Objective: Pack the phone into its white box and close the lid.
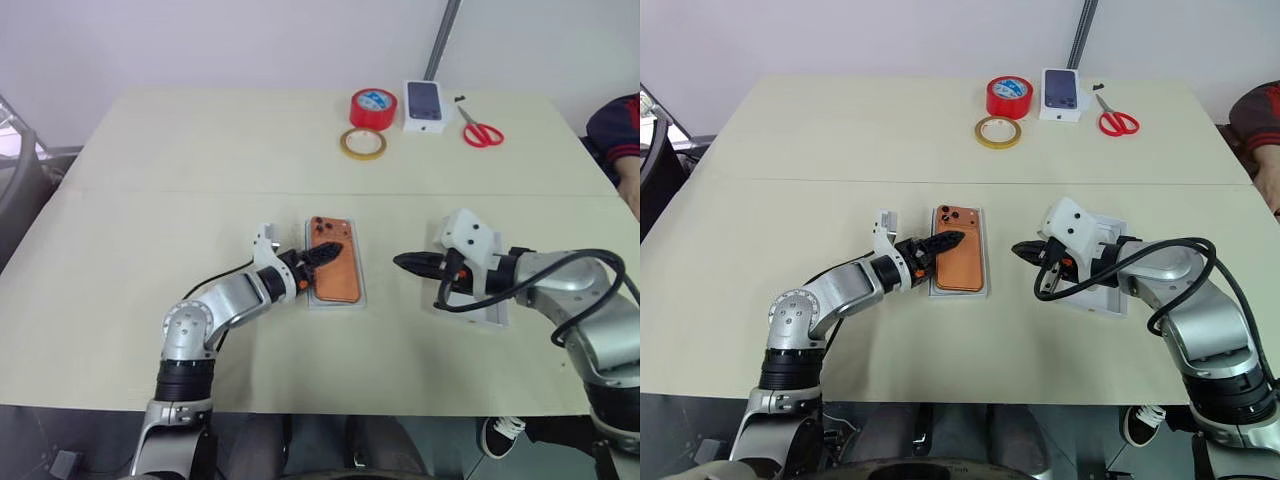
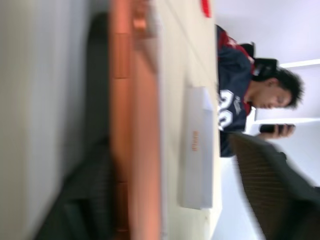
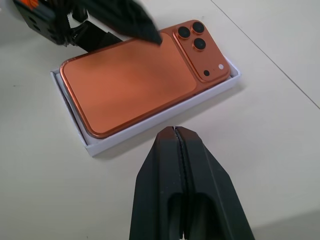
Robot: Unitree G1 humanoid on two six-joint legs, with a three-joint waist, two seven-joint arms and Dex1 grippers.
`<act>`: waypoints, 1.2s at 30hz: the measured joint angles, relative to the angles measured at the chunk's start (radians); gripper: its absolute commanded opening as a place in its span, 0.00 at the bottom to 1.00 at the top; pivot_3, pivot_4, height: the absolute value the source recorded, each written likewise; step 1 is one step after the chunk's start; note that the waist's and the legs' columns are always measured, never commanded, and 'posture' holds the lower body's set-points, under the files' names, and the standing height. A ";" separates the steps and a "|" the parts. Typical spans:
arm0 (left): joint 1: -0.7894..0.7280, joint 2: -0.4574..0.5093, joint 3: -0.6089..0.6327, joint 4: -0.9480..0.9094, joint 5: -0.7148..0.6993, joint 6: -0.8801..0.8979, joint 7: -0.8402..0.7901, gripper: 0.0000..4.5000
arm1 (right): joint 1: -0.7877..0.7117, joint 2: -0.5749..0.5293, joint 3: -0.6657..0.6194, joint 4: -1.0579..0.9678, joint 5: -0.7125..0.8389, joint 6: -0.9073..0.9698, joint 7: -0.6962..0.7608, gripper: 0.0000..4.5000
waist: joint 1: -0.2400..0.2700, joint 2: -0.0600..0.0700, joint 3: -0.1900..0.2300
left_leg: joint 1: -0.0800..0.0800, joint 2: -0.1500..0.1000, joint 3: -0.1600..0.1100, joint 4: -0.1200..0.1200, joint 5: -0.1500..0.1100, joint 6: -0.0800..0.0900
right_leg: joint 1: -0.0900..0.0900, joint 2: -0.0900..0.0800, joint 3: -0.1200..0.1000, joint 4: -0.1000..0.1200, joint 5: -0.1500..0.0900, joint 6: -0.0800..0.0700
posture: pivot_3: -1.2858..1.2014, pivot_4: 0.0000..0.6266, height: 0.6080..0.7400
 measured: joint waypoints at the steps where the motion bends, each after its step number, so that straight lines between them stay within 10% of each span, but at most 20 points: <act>1: 0.000 0.013 0.000 -0.010 -0.013 0.004 0.000 0.99 | 0.000 -0.002 0.000 0.000 0.000 0.000 -0.002 0.00 | -0.002 0.000 0.000 | 0.000 0.000 0.000 0.000 0.000 0.000 | 0.000 0.000 0.000 0.000 0.000 0.000 | 0.52 0.24 1.00; 9: 0.008 0.340 0.049 -0.113 -0.056 0.085 -0.065 0.99 | -0.041 -0.013 0.054 0.012 -0.022 0.000 -0.037 0.00 | -0.003 0.000 0.000 | 0.000 0.001 0.000 -0.001 0.000 0.000 | -0.001 0.001 0.000 0.000 0.000 0.000 | 0.52 0.24 1.00; 18: -0.002 0.571 -0.127 -0.204 0.496 0.038 -0.379 0.02 | -0.172 0.018 0.264 0.142 -0.187 0.008 -0.125 0.00 | -0.001 0.001 0.001 | 0.000 0.000 0.000 -0.002 0.000 0.000 | -0.001 0.000 0.000 -0.001 0.000 0.000 | 0.52 0.24 1.00; 36: -0.232 0.353 -0.444 -0.042 1.047 -0.003 -0.781 0.02 | -0.274 0.120 0.476 0.268 -0.401 -0.001 -0.170 0.00 | 0.008 0.002 0.001 | -0.002 -0.001 0.000 -0.001 -0.001 0.002 | -0.002 -0.001 0.000 0.000 0.000 0.000 | 0.52 0.24 1.00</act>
